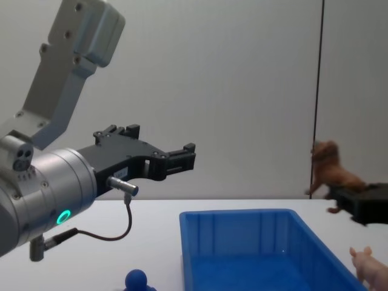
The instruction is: Pick up the two dolls from the table and place them into the box.
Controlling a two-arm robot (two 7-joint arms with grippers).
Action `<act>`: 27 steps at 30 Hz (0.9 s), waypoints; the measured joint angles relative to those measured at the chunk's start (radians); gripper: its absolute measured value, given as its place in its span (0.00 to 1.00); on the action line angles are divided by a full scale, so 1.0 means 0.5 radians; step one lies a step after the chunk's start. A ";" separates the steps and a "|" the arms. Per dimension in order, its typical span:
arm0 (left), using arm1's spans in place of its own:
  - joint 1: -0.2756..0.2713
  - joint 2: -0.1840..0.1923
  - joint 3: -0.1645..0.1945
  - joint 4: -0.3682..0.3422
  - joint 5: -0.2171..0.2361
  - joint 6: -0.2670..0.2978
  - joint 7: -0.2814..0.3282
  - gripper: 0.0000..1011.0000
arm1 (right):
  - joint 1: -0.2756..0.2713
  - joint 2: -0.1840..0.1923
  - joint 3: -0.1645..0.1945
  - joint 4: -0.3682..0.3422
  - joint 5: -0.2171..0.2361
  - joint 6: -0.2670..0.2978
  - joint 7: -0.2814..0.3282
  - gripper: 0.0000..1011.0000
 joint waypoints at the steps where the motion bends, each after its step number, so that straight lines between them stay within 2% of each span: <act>1: 0.000 0.000 0.000 0.000 0.000 0.000 0.000 0.99 | 0.010 -0.009 -0.008 0.011 -0.001 0.003 0.017 0.29; 6: 0.000 0.000 0.000 0.000 0.000 0.000 0.000 0.99 | 0.058 -0.052 -0.043 0.065 -0.011 0.029 0.123 0.29; 10: 0.000 0.000 0.000 0.000 0.000 0.000 0.000 0.99 | 0.106 -0.095 -0.074 0.129 -0.022 0.048 0.198 0.35; 15: 0.000 0.000 0.000 0.000 0.000 0.000 0.000 0.99 | 0.144 -0.127 -0.097 0.185 -0.032 0.060 0.241 0.54; 16: 0.000 0.000 0.000 0.000 0.000 0.000 0.000 0.99 | 0.144 -0.127 -0.097 0.185 -0.032 0.060 0.241 0.54; 19: 0.000 0.000 0.000 0.000 0.000 0.000 0.000 0.99 | 0.160 -0.142 -0.105 0.211 -0.035 0.065 0.244 0.69; 21: 0.000 0.000 0.000 0.000 0.000 0.000 0.000 0.99 | 0.162 -0.143 -0.106 0.214 -0.035 0.065 0.244 0.70; 27: 0.000 0.000 0.000 0.000 0.000 0.000 0.000 0.99 | 0.166 -0.148 -0.106 0.228 -0.032 0.066 0.204 0.90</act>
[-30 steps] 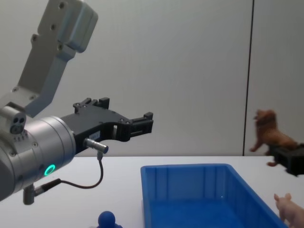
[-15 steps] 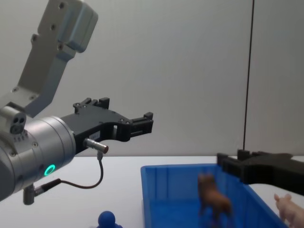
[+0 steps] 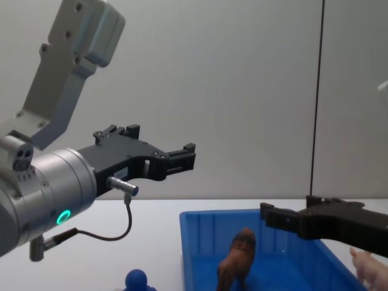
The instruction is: Pick up the two dolls from the table and place them into the box.
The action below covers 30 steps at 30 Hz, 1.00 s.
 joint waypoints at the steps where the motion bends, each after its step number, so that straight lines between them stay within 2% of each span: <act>1: 0.000 0.000 0.000 0.000 0.000 0.000 0.000 0.99 | -0.001 0.001 0.002 0.000 0.002 0.000 -0.007 0.91; 3: 0.000 0.000 0.000 0.000 0.000 0.000 0.000 0.99 | -0.009 0.005 0.006 -0.004 0.006 -0.002 -0.029 0.98; 5: 0.000 0.000 0.000 0.000 0.000 0.000 0.000 0.99 | -0.018 0.011 0.012 -0.014 0.011 -0.003 -0.049 0.99; 23: 0.000 0.000 0.000 0.000 0.000 0.000 0.000 0.99 | -0.204 0.130 0.095 -0.200 0.084 -0.003 -0.318 0.99; 30: 0.000 0.000 0.000 0.000 0.000 0.000 0.000 0.99 | -0.264 0.171 0.127 -0.230 0.111 0.005 -0.392 0.99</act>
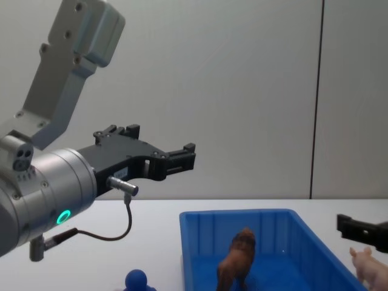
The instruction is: Pick up the two dolls from the table and place them into the box.
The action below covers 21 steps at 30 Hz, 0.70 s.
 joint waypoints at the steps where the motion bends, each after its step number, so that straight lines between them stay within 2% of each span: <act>1: 0.000 0.000 0.000 0.000 0.000 0.000 0.000 0.99 | -0.005 0.003 0.003 0.000 0.003 0.002 -0.006 0.99; 9: 0.000 0.000 0.000 0.000 0.000 0.000 0.000 0.99 | -0.031 0.021 0.024 0.027 0.021 0.010 -0.044 0.99; 21: 0.000 0.000 0.000 0.000 0.000 0.000 0.000 0.99 | 0.003 0.002 0.024 0.175 0.009 0.017 -0.030 0.99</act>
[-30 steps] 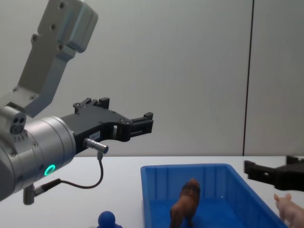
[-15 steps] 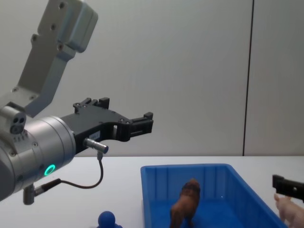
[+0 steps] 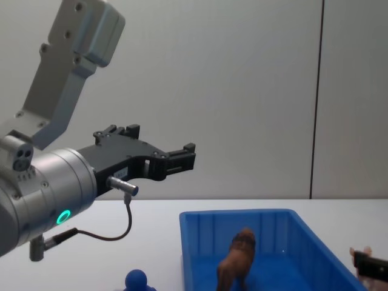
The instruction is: Pick up the two dolls from the table and place them into the box.
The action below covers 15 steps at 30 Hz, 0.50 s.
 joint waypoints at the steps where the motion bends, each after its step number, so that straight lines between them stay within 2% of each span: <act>1: 0.000 0.000 0.000 0.000 0.000 0.000 0.000 0.99 | 0.004 -0.002 -0.001 0.009 -0.003 0.000 0.004 0.99; 5: 0.000 0.000 0.000 0.000 0.000 0.000 0.000 0.99 | 0.024 -0.015 -0.008 0.059 -0.012 0.000 0.020 0.93; 15: 0.000 0.000 0.000 0.000 0.000 0.000 0.000 0.99 | 0.068 -0.046 -0.024 0.161 -0.037 0.012 0.053 0.65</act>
